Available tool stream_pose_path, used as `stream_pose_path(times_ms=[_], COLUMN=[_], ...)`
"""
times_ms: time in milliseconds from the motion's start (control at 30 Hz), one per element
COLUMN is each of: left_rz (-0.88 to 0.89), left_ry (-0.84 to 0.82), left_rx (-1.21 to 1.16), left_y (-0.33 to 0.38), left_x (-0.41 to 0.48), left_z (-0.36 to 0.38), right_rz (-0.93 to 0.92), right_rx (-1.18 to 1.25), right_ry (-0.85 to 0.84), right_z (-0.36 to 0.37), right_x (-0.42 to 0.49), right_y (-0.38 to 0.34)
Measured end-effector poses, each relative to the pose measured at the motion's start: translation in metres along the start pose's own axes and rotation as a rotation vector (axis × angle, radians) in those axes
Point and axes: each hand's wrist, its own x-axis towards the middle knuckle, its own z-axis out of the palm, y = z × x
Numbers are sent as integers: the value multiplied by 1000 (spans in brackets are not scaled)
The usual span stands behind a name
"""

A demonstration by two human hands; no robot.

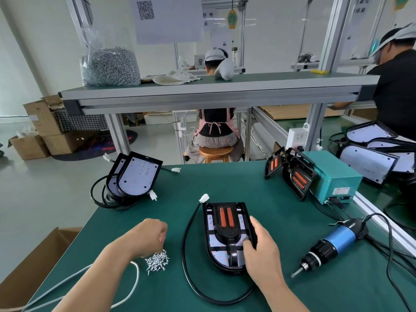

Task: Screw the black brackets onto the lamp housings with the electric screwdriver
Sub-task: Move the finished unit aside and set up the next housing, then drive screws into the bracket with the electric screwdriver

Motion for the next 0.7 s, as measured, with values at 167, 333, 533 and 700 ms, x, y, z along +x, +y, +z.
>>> stream_pose_path(times_ms=[167,333,533,700], left_rz=[-56,-11,-19,-37], left_ry=[294,453,490,379], left_rx=[-477,-819,-1282,-1587], left_y=[11,45,96,120], left_x=[-4,-3,-10,-12], left_z=[-1,0,9,13], right_rz=[-32,-135,332,419], right_rx=[51,46,-261,-380], right_ry=[17,288,354,223], right_z=[-10,-65,-150,-147], right_x=[-8,-3,24,41], right_y=[-8,-13,44,53])
